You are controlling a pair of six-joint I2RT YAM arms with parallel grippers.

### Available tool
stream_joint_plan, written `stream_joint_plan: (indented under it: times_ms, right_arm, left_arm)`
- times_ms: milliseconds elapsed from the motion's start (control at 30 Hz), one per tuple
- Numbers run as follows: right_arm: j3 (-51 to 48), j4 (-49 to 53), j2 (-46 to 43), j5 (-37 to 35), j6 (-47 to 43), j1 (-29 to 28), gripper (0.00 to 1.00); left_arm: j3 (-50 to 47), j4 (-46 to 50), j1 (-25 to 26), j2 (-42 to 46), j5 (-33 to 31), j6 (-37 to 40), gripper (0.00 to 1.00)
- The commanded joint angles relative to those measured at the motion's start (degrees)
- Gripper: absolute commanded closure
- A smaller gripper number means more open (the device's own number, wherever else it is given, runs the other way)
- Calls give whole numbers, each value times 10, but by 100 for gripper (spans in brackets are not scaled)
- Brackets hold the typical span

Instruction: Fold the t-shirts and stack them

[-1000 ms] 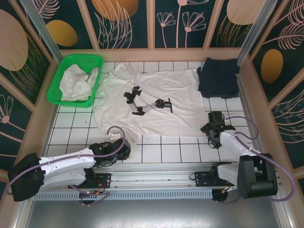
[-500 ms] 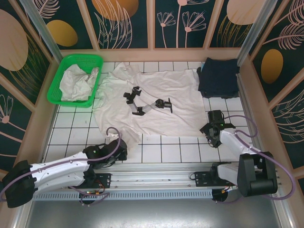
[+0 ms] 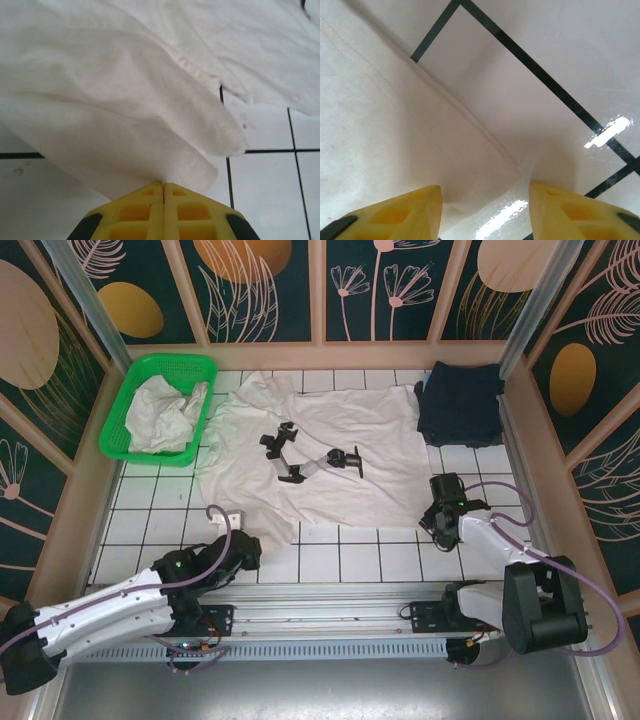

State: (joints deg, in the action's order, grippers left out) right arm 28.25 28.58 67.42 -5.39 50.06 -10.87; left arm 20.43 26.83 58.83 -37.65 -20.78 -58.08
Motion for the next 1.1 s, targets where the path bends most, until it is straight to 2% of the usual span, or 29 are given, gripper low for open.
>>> stream_joint_plan:
  times_ms: [0, 133, 300, 633, 767, 900, 1067]
  right_arm:
    - [16, -38, 14, 29, -15, -3, 79]
    - [55, -6, 9, 25, -54, -3, 100]
    - [102, 73, -26, -48, -82, 6, 100]
    - [158, 145, -129, -46, -88, 12, 100]
    - [168, 143, -169, -21, -84, 12, 100]
    - [151, 106, -186, -31, -100, 18, 100]
    - [167, 18, -101, 26, -128, 30, 100]
  left_arm:
    - [36, 38, 0, 23, -57, 9, 100]
    - [65, 64, 0, 46, -90, 17, 100]
    - [109, 99, -1, 61, -130, 24, 100]
    - [224, 196, 0, 90, -226, 47, 100]
    - [266, 226, 0, 89, -250, 55, 100]
    - [263, 233, 0, 53, -265, 64, 100]
    - [284, 216, -1, -6, -351, 89, 100]
